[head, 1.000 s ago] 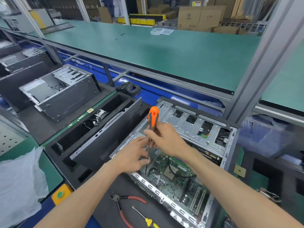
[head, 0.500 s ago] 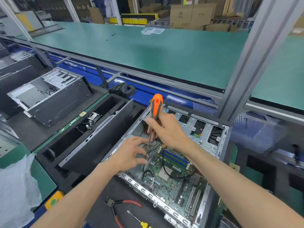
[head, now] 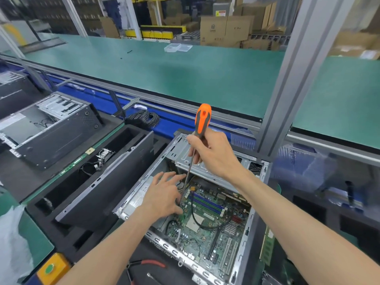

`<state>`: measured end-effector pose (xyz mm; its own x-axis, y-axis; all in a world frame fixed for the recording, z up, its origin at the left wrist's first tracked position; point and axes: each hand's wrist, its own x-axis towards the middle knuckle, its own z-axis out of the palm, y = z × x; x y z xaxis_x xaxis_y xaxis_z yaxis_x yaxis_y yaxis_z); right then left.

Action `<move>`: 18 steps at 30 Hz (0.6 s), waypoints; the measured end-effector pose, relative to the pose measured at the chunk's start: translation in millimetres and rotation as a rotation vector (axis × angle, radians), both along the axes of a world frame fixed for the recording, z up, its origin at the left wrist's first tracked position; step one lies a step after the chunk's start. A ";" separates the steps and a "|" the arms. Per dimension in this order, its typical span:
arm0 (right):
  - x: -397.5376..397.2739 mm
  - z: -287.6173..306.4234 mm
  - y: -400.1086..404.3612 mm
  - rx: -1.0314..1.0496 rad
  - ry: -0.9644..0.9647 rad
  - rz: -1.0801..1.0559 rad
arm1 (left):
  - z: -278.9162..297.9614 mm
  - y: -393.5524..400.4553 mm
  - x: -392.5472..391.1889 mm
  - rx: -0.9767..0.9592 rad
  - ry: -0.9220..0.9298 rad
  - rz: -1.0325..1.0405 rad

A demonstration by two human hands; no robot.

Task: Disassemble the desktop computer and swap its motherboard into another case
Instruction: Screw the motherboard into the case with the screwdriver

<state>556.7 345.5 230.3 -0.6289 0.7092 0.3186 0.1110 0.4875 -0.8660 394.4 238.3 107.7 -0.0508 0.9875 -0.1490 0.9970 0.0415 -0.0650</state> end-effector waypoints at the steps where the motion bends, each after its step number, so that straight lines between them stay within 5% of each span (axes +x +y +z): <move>1: 0.7 1.1 0.2 0.001 0.009 -0.002 | -0.4 0.0 0.1 0.007 0.006 -0.001; 8: 0.4 7.3 -0.3 0.065 0.006 -0.039 | -2.4 -1.8 -2.7 0.023 -0.058 -0.001; 10: 1.3 8.0 0.7 0.086 -0.011 -0.052 | 0.1 -3.1 -3.8 0.086 -0.197 0.035; 13: 3.1 6.2 0.7 0.108 -0.043 -0.035 | 13.2 -5.2 0.5 0.310 -0.705 0.206; 18: 4.3 -2.3 -0.8 0.121 -0.085 -0.037 | 25.0 -9.9 18.4 0.338 -1.999 0.548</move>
<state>561.0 344.6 228.0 -0.6312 0.6924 0.3496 0.2018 0.5818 -0.7879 412.9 228.4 132.7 -0.3131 0.9246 -0.2171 -0.4346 0.0638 0.8983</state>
